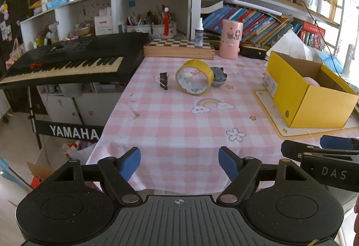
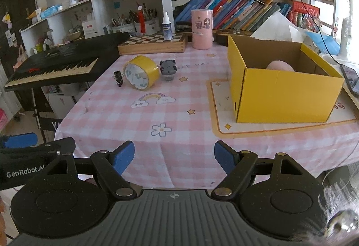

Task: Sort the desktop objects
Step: 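Withdraw both open tools from the box toward the tape roll and toy car, then grasp the yellow tape roll with the left tool while the right tool grasps the grey toy car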

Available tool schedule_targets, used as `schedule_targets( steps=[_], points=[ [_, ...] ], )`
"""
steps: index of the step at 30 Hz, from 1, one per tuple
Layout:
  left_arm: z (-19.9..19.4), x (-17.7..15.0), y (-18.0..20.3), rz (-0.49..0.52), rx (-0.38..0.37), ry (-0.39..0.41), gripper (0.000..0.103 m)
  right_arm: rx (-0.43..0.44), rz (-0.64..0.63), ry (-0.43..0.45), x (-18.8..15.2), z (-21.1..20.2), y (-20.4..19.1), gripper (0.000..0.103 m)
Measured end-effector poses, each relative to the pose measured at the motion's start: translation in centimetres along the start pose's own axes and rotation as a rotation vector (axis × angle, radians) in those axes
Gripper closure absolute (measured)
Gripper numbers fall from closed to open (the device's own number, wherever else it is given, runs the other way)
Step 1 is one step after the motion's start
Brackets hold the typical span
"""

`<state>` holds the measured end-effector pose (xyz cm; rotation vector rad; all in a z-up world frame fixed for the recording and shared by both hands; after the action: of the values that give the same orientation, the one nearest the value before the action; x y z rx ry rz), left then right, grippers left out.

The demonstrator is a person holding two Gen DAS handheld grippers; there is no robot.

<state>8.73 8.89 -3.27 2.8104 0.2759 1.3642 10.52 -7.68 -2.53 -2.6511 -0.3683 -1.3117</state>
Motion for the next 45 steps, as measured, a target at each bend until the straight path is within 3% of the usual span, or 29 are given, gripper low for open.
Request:
schedule_targets(
  steps=[34,45],
  points=[
    [14.7,9.0,2.3,0.004,0.047,-0.047,0.022,0.080,-0.004,-0.003,12.9,16.5,3.8,0.029],
    [19.6,10.6,3.7,0.055,0.006,-0.049,0.022,0.104,0.038,-0.065,15.5,22.4,4.4,0.030]
  ],
)
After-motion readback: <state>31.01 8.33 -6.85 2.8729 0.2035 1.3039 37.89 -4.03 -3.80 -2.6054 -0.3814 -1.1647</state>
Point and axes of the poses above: each gripper's, at about its wrist camera, not at the fingertips, and z roughly the way its jaws point, y to its right, x to its top, the point moved 7 cm from there along z, roughly the way its jaws point, and after that the axes turned 5 degrees about -z, right-handed, at the moved point
